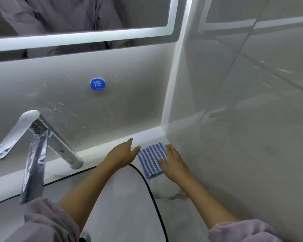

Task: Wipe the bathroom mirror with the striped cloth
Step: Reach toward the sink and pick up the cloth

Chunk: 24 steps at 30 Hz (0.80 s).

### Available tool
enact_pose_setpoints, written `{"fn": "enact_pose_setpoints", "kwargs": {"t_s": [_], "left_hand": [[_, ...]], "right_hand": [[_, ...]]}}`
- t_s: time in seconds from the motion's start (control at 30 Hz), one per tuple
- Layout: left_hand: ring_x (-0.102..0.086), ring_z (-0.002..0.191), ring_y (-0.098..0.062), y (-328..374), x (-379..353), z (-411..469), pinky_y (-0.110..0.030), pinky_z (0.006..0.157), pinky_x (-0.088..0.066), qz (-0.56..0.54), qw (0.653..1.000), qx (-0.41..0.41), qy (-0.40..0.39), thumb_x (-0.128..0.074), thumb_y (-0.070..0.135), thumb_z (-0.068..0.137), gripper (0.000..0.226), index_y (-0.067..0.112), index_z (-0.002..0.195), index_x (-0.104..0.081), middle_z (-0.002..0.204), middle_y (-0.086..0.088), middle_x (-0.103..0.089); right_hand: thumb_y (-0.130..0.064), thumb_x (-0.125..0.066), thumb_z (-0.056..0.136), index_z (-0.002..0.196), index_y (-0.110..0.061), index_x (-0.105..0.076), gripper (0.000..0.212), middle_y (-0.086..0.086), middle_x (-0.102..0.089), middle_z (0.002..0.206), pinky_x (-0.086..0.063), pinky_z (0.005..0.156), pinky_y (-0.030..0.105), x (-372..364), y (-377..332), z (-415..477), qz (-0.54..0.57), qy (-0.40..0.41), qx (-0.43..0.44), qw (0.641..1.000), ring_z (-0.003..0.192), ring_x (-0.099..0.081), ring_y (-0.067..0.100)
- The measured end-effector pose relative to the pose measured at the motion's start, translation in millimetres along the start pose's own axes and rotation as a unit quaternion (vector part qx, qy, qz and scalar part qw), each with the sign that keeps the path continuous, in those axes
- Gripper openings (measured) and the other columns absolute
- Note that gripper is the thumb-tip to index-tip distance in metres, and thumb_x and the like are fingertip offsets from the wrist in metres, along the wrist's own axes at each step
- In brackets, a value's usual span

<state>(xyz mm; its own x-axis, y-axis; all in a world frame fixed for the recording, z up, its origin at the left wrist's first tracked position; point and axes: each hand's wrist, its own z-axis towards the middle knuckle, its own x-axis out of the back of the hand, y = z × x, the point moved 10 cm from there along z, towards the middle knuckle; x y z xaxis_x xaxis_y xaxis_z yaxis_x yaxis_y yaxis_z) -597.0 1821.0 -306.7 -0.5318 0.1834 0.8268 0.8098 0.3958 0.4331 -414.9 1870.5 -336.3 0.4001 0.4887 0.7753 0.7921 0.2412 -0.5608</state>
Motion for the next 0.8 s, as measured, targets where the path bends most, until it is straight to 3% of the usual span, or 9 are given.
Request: {"fn": "enact_pose_setpoints", "kwargs": {"t_s": [0.33, 0.63, 0.8], "left_hand": [[-0.040, 0.135, -0.023, 1.0, -50.4, 59.4, -0.034, 0.107, -0.032, 0.022, 0.993, 0.006, -0.115, -0.042, 0.047, 0.095, 0.064, 0.012, 0.147, -0.028, 0.151, -0.007, -0.037], [-0.050, 0.123, -0.025, 0.6, -72.3, 93.0, -0.034, 0.099, -0.041, 0.010, 0.992, 0.022, -0.127, -0.057, 0.037, 0.090, 0.060, 0.009, 0.140, -0.041, 0.141, -0.011, -0.048], [-0.055, 0.112, -0.021, -0.1, -79.3, 100.0, -0.028, 0.090, -0.043, 0.018, 0.990, 0.019, -0.139, -0.061, 0.032, 0.088, 0.050, 0.011, 0.131, -0.049, 0.131, -0.009, -0.056]], "right_hand": [[-0.032, -0.042, 0.100, 0.152, -0.010, -0.011, 0.064, 0.005, -0.013, 0.159, -0.018, 0.116, 0.031, -20.5, 38.8, 25.6, 0.030, -0.013, -0.059, 0.998, 0.144, -0.015, 0.019], [-0.033, -0.053, 0.093, 0.148, -0.010, -0.022, 0.067, 0.009, -0.031, 0.148, -0.023, 0.109, 0.031, -23.0, 53.9, 39.2, 0.030, 0.022, -0.094, 0.995, 0.135, -0.026, 0.025], [-0.028, -0.055, 0.090, 0.136, -0.006, -0.041, 0.053, 0.013, -0.041, 0.134, -0.033, 0.104, 0.033, -24.9, 58.4, 46.6, 0.060, 0.023, -0.145, 0.987, 0.127, -0.036, 0.029]]}}
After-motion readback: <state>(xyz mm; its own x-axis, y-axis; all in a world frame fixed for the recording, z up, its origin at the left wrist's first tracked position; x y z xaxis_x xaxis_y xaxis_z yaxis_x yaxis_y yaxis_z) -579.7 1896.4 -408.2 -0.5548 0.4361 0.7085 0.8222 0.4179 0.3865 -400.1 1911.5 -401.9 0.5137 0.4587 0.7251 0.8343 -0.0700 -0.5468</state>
